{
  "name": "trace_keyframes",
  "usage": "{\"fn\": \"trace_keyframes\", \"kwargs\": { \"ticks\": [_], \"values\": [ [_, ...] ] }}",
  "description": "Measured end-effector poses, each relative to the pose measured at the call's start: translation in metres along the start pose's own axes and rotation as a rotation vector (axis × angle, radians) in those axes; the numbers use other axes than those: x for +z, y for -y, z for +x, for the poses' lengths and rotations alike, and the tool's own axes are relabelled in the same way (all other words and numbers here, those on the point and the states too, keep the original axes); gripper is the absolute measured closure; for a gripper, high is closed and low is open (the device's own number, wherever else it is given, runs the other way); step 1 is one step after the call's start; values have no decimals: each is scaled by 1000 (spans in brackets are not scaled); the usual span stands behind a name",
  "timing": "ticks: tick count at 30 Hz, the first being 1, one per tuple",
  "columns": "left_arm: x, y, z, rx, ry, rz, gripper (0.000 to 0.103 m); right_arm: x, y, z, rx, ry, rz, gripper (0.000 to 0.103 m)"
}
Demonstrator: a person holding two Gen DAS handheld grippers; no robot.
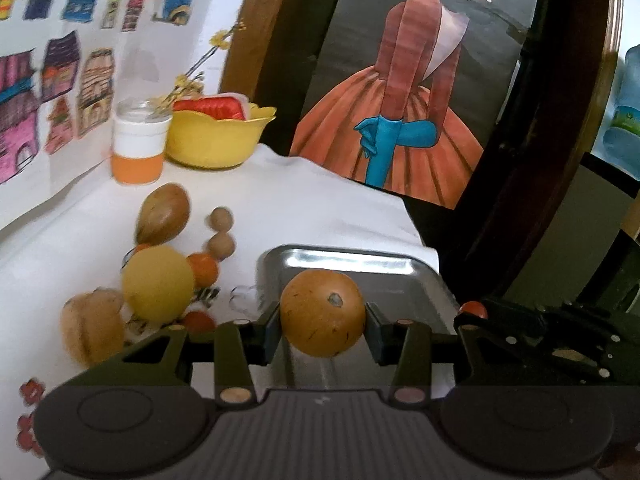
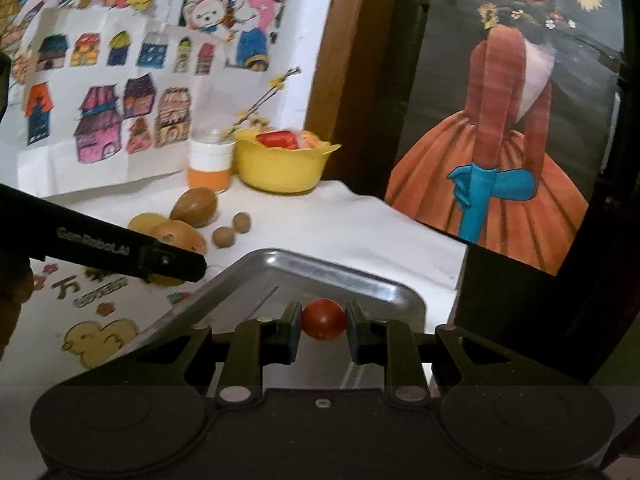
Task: Organize fruits
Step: 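Carry the cherry tomato in the right tool over the tray while the left tool carries the orange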
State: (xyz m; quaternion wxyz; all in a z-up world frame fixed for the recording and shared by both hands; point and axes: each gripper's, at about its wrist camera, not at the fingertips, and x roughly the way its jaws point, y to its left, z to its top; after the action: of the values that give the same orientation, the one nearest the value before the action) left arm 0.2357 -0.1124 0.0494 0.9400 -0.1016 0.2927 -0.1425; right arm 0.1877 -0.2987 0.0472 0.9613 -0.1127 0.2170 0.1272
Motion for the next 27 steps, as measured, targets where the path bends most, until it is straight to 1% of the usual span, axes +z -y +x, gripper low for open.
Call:
{"fn": "trace_keyframes", "kwargs": {
  "ticks": [4,10,15,19,23,27],
  "values": [
    [8,8,18,4,7,24,56,5,14,12,-2,6,16,78],
    [21,10,47,9,13,30,56,12,27,38,3,10,11,78],
    [26,3,73,23,-11,32,56,13,36,63,15,0,25,78],
    [27,0,92,19,-43,55,56,13,42,80,27,-16,35,78],
    [26,-1,105,9,-67,52,56,11,46,96,31,-41,36,78],
    [27,-1,113,9,-72,62,56,9,50,110,45,-72,42,78]
  ]
}}
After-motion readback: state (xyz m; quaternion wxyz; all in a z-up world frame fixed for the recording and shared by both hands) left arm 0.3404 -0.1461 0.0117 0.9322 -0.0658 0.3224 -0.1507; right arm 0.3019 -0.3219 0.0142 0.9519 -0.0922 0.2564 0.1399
